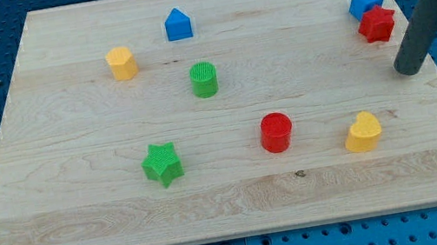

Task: Point arm on top right to red circle

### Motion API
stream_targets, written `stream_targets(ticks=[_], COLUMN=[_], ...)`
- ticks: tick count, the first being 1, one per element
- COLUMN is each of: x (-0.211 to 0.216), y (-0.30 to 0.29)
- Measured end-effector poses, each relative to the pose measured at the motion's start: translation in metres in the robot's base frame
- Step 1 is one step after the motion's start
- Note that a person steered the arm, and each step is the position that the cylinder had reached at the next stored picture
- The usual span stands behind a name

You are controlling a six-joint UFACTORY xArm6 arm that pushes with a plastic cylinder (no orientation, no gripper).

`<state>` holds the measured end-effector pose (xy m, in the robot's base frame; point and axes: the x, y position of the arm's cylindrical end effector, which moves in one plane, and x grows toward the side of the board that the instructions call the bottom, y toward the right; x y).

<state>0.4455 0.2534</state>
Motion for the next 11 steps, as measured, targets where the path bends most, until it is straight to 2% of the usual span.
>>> stream_targets(ticks=[5, 7, 11], x=[0.001, 0.001, 0.065], y=[-0.074, -0.128, -0.153])
